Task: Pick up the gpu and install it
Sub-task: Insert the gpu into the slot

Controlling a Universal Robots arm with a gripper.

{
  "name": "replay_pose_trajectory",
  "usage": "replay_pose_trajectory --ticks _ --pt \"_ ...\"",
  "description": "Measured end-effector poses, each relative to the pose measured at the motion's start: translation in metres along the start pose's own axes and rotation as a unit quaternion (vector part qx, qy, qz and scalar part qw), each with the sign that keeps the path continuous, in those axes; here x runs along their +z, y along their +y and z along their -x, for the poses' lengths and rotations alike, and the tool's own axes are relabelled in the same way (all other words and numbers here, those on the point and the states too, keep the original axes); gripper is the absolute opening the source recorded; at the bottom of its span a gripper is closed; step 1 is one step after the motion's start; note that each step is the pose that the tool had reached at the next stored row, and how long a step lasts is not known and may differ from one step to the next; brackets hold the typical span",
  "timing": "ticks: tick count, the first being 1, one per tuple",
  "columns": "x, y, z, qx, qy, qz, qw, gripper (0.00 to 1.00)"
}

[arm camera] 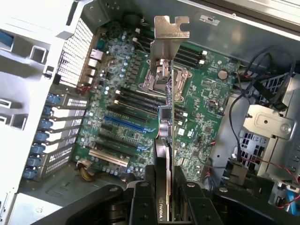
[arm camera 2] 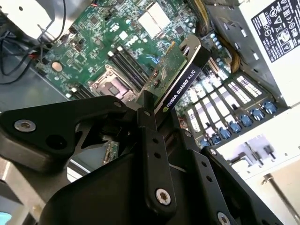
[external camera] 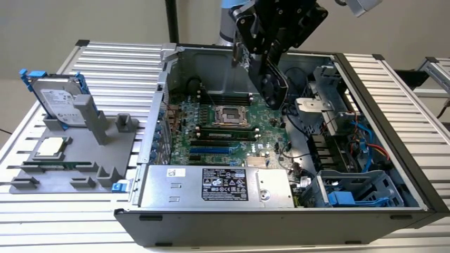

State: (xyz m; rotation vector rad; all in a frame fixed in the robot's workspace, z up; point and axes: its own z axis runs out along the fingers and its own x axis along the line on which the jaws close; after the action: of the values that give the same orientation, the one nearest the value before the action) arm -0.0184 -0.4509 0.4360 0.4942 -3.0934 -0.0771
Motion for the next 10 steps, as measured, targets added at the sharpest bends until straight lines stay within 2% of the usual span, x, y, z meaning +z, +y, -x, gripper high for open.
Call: replay_pose_trajectory --ticks 5,10 --pt "0.0000 0.0000 0.0000 -0.034 0.0017 0.0000 0.9994 0.00" --pt "0.0000 0.0000 0.0000 -0.070 0.0035 0.0000 0.9975 0.00"
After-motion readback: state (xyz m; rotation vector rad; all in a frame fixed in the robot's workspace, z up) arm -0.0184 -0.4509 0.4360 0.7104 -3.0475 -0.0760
